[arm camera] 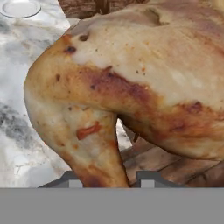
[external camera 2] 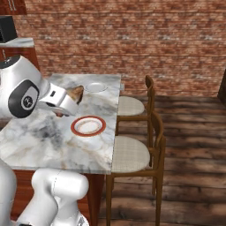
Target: Transport the chicken drumstick and mushroom to the fridge. Place the chicken drumstick on the rack containing meat and place the mushroom on the rack containing the vegetable, ensuring meats and vegetables are on different racks.
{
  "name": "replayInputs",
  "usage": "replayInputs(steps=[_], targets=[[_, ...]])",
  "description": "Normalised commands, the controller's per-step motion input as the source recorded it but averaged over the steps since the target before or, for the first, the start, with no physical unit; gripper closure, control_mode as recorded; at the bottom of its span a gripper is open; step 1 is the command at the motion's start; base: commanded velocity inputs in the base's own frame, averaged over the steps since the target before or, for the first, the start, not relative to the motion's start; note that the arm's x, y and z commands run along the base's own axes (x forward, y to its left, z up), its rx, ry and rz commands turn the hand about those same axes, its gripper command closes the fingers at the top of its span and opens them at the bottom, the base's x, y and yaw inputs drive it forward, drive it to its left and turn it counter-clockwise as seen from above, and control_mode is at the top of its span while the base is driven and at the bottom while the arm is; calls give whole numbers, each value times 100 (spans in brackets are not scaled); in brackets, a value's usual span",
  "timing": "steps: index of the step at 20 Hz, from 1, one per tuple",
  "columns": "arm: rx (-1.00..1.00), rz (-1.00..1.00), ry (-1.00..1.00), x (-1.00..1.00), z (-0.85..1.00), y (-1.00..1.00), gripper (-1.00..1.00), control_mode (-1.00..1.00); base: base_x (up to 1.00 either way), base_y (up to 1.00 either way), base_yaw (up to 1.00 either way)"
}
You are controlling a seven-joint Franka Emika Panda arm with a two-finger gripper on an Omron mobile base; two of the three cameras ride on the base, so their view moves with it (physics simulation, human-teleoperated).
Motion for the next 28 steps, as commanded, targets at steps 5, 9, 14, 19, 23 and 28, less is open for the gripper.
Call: replayInputs(steps=[5,9,14,19,23,28], targets=[[0,0,3,-29,0,0,100,-100,0,0,0],[0,0,-1,-58,0,0,100,-100,0,0,0],[0,3,-1,-48,8,0,100,-100,0,0,0],[0,2,0,-17,14,0,100,100,-4,-18,-21],[0,0,0,0,0,0,100,100,0,-53,-76],[0,0,0,0,0,0,100,100,0,-28,-85]])
